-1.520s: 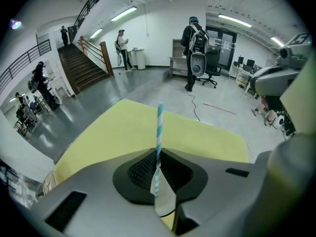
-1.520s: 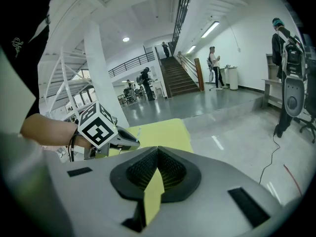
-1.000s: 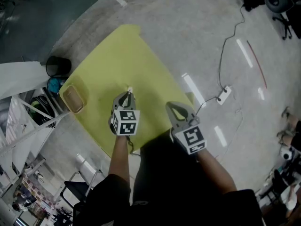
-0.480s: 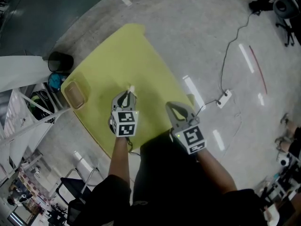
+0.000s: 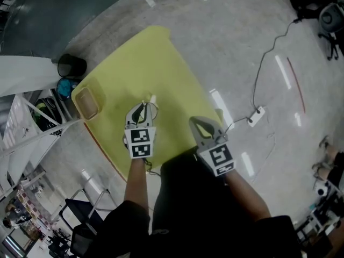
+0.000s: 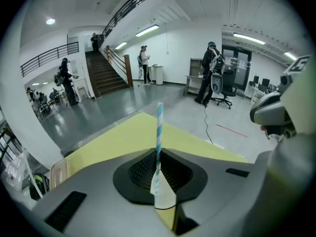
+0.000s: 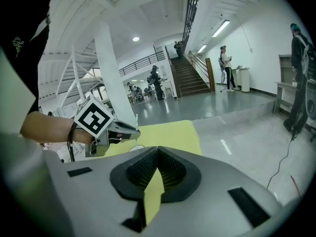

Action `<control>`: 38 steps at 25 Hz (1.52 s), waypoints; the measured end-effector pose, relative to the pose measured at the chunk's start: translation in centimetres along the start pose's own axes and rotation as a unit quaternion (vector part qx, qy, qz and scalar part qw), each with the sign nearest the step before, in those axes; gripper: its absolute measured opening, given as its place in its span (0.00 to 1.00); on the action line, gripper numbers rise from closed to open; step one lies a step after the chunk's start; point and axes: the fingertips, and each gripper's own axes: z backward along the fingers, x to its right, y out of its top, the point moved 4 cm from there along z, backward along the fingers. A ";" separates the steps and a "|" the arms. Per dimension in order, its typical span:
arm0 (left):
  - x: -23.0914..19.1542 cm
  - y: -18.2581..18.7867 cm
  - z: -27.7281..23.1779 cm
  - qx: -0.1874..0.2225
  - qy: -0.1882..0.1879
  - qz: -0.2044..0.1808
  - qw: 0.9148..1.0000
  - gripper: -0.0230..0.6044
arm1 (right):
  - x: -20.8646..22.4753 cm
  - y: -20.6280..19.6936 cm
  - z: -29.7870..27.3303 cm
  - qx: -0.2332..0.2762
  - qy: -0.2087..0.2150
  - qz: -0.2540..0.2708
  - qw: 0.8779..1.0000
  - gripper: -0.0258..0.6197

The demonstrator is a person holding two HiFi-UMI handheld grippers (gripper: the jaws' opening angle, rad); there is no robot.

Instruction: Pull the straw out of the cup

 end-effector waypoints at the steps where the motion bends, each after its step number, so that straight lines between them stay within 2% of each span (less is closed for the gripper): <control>1: -0.1 0.0 0.2 0.003 0.001 0.004 1.000 0.14 | -0.1 0.0 0.0 0.000 0.001 0.000 1.000 0.06; 13: -0.9 1.0 3.1 0.068 0.015 0.068 0.995 0.14 | -1.2 0.3 0.5 0.003 0.017 0.014 1.000 0.06; 25: -1.5 1.4 5.6 0.127 0.018 0.145 0.981 0.14 | -2.1 1.2 0.4 0.012 0.034 0.028 0.999 0.06; 32: -1.3 1.7 6.7 0.141 0.027 0.164 0.976 0.14 | -2.4 2.2 0.4 0.019 0.047 0.043 0.998 0.06; 38: -1.2 2.2 8.7 0.151 0.035 0.164 0.974 0.14 | -3.7 3.7 0.6 0.030 0.061 0.056 0.996 0.06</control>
